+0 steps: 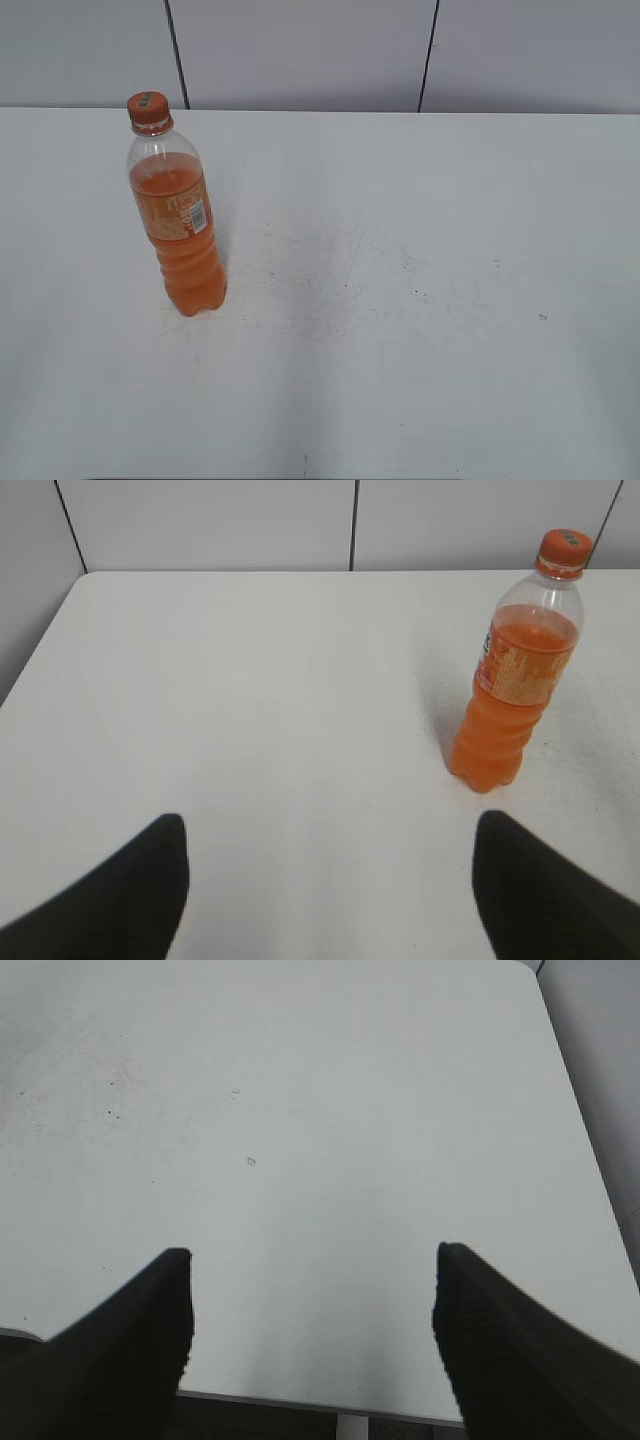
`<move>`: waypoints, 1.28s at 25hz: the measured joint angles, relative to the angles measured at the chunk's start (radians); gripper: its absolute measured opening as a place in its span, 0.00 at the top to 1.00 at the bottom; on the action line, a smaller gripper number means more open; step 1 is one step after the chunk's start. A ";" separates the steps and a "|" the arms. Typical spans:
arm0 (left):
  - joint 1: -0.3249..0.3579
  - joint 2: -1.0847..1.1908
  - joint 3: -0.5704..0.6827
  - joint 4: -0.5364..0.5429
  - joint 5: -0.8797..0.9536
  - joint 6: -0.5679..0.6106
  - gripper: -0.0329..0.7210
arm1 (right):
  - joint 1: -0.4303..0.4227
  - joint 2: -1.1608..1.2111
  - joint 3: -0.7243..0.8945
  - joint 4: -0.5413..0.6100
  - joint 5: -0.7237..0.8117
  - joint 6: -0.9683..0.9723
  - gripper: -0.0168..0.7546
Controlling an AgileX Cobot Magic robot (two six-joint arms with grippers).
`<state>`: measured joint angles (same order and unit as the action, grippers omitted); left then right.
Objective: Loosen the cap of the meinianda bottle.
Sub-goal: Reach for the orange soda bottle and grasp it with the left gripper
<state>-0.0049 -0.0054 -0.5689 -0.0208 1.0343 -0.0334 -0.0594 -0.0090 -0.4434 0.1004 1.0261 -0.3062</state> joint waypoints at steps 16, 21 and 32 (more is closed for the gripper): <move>0.000 0.000 0.000 0.001 0.000 0.000 0.25 | 0.000 0.000 0.000 0.000 0.000 0.000 0.25; 0.000 0.000 0.000 0.001 0.000 0.000 0.25 | 0.000 0.000 0.000 0.000 0.000 0.000 0.25; -0.079 0.039 0.000 0.028 0.000 0.000 0.25 | 0.000 0.000 0.000 0.000 0.000 0.000 0.25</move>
<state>-0.0834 0.0333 -0.5689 0.0072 1.0342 -0.0334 -0.0594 -0.0090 -0.4434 0.1004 1.0261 -0.3062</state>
